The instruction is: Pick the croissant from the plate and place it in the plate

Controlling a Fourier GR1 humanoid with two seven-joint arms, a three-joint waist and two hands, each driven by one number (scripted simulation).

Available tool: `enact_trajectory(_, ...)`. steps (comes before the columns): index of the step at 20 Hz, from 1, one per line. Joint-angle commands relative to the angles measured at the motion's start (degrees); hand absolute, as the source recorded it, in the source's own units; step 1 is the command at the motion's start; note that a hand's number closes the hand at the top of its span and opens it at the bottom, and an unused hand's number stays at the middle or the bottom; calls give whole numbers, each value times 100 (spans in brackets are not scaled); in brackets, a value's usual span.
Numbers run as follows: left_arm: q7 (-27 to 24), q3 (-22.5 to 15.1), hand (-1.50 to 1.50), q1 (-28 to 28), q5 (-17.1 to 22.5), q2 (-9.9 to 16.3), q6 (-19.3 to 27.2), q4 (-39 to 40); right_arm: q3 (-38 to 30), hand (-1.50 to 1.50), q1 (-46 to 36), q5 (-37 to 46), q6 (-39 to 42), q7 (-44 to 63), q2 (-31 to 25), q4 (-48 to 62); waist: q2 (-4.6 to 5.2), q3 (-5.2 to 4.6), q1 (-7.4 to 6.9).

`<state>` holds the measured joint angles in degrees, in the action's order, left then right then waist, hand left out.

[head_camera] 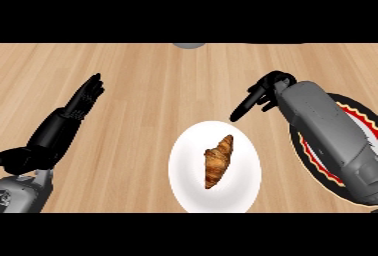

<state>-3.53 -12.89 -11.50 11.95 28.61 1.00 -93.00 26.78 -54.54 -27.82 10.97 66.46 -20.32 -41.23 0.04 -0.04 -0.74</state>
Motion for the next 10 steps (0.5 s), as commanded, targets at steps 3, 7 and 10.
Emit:
enact_trajectory(3, -149, -17, 0, 68, -174, -165, -40, 66, 44, -150, -119, -199, 613, 858, 149, 235, 0, 1, 31)
enact_trajectory(7, 33, 256, 0, 110, -26, 25, -210, -51, 193, -150, 119, -229, 459, 699, 395, 180, -15, 1, 34)
enact_trajectory(10, 395, 329, 0, -30, 63, 23, -207, -231, 315, -150, 396, -343, 776, 646, 255, 54, -28, 3, 76)
